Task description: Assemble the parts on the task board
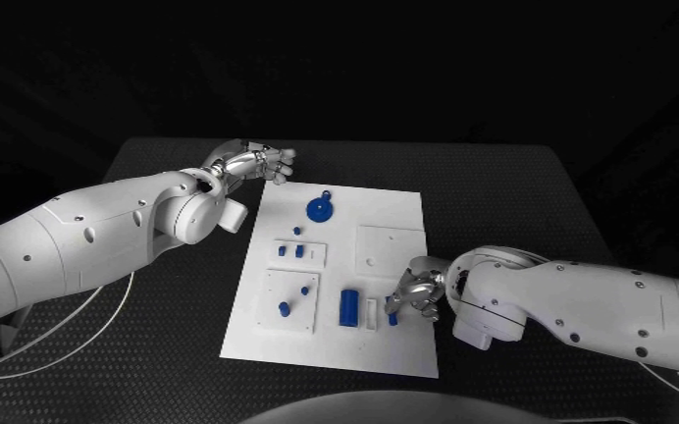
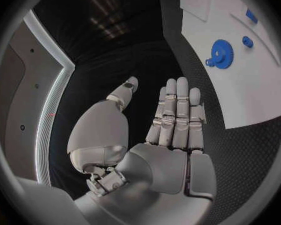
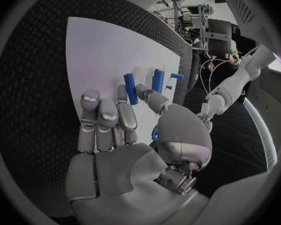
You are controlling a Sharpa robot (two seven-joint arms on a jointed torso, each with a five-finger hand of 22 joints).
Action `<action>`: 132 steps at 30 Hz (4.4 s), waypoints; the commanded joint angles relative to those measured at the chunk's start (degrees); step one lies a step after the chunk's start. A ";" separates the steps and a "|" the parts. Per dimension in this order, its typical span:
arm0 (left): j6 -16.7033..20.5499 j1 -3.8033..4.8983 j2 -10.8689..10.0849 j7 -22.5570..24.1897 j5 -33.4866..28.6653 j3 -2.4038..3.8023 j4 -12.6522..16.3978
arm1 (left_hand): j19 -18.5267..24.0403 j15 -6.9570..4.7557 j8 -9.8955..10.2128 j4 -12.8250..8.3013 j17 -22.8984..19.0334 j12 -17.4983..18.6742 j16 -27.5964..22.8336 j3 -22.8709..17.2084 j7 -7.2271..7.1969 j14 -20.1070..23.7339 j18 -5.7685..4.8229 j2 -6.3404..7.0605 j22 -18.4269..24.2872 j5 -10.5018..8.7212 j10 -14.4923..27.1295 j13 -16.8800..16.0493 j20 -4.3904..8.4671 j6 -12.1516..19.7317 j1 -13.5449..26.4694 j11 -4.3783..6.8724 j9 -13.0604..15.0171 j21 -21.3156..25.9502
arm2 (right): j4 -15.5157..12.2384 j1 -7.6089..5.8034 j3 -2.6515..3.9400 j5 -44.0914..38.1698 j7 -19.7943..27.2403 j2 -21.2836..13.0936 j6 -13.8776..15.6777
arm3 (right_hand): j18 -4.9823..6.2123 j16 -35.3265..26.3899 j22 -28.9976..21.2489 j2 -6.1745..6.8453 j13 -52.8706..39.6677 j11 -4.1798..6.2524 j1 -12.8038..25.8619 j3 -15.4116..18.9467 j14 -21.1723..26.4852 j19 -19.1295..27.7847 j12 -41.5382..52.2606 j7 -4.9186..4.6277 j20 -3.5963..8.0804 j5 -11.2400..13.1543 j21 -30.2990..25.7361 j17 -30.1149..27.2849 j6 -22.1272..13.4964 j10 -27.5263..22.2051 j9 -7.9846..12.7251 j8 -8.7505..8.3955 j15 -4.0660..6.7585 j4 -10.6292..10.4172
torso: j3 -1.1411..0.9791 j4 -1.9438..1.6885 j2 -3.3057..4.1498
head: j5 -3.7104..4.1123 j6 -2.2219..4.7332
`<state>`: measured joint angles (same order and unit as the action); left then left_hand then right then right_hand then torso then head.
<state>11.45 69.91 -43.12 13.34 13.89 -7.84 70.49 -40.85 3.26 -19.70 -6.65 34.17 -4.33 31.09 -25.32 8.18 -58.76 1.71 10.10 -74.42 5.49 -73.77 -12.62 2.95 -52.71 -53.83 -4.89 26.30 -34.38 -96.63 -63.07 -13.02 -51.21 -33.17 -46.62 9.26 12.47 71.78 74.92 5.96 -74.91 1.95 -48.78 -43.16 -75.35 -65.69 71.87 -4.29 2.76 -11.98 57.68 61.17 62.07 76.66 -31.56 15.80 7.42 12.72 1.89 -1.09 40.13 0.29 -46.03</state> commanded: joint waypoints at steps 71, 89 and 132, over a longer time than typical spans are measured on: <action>-0.60 0.07 -0.10 -0.19 0.45 0.01 0.35 | -0.01 -0.09 -0.29 0.57 0.40 0.12 -0.65 -0.07 -0.04 -0.43 0.49 0.09 -0.24 -0.46 0.36 0.12 -0.43 0.46 0.45 0.00 -0.09 0.51 | 2.44 0.51 -0.38 8.02 1.13 4.84 -0.21 | 2.53 -0.42 -0.13 0.41 -0.64 0.04 2.37 0.78 -0.10 -0.25 0.12 -0.06 0.16 0.44 0.13 -0.10 0.38 0.45 0.35 0.13 0.43 -0.25 | -0.02 0.09 -0.01 | -0.82 -0.10; -0.66 0.08 -0.12 -0.30 0.51 0.01 0.35 | -0.02 -0.08 -0.28 0.70 0.47 0.13 -0.73 -0.09 -0.03 -0.43 0.49 0.10 -0.28 -0.47 0.38 0.13 -0.44 0.49 0.53 -0.01 -0.10 0.56 | 2.50 0.51 -0.38 7.64 2.69 4.69 0.30 | 2.53 -0.56 -0.57 9.28 -0.38 0.06 5.76 1.82 -0.10 -0.76 -0.45 -0.07 0.70 9.09 -0.10 -0.06 -0.20 -0.09 0.41 0.17 0.56 -6.75 | -0.03 0.05 -0.01 | -0.88 -0.01; -0.81 0.08 -0.09 -0.58 0.76 0.01 0.17 | 0.00 -0.07 -0.28 0.76 0.64 0.13 -0.91 -0.19 -0.03 -0.42 0.49 0.18 -0.38 -0.46 0.40 0.14 -0.45 0.50 0.39 -0.02 -0.12 0.69 | 0.90 0.24 -0.24 5.27 3.29 2.43 0.31 | 2.53 -0.57 -0.59 8.90 -0.48 0.14 5.19 2.71 -0.03 -0.67 -0.37 0.00 0.96 9.01 -0.13 0.02 -0.32 -0.09 0.19 0.36 0.65 -7.19 | -0.06 0.10 0.00 | -0.66 0.26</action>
<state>11.37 69.93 -43.28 12.51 14.41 -7.86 70.59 -40.85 3.26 -19.70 -6.26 34.74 -4.33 30.42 -25.42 8.18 -58.76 1.71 10.10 -74.73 5.27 -73.76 -12.55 2.95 -52.71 -53.83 -4.89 26.23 -33.93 -95.58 -62.84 -13.27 -45.06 -30.67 -44.20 9.96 12.52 71.34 74.40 14.93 -74.91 2.06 -43.00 -40.80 -75.43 -66.28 71.65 -3.98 3.37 -3.11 57.64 61.12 61.76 76.79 -31.28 16.08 7.73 5.60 1.83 -0.98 40.12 -0.39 -45.77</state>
